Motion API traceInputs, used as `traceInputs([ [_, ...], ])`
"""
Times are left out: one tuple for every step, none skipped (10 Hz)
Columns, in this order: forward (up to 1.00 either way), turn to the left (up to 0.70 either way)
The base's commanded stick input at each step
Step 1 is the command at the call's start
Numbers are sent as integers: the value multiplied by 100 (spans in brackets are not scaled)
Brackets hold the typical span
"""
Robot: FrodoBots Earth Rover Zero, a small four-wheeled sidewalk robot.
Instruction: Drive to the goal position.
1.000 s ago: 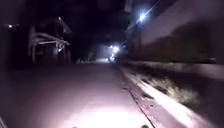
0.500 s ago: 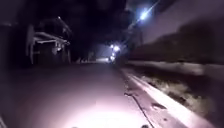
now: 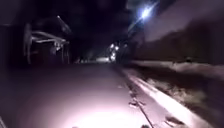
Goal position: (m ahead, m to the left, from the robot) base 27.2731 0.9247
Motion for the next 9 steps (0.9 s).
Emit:
traceInputs([
  [70,35],
  [70,24],
  [70,12],
  [70,1],
  [70,0],
  [70,0],
  [70,0],
  [70,0],
  [70,0],
])
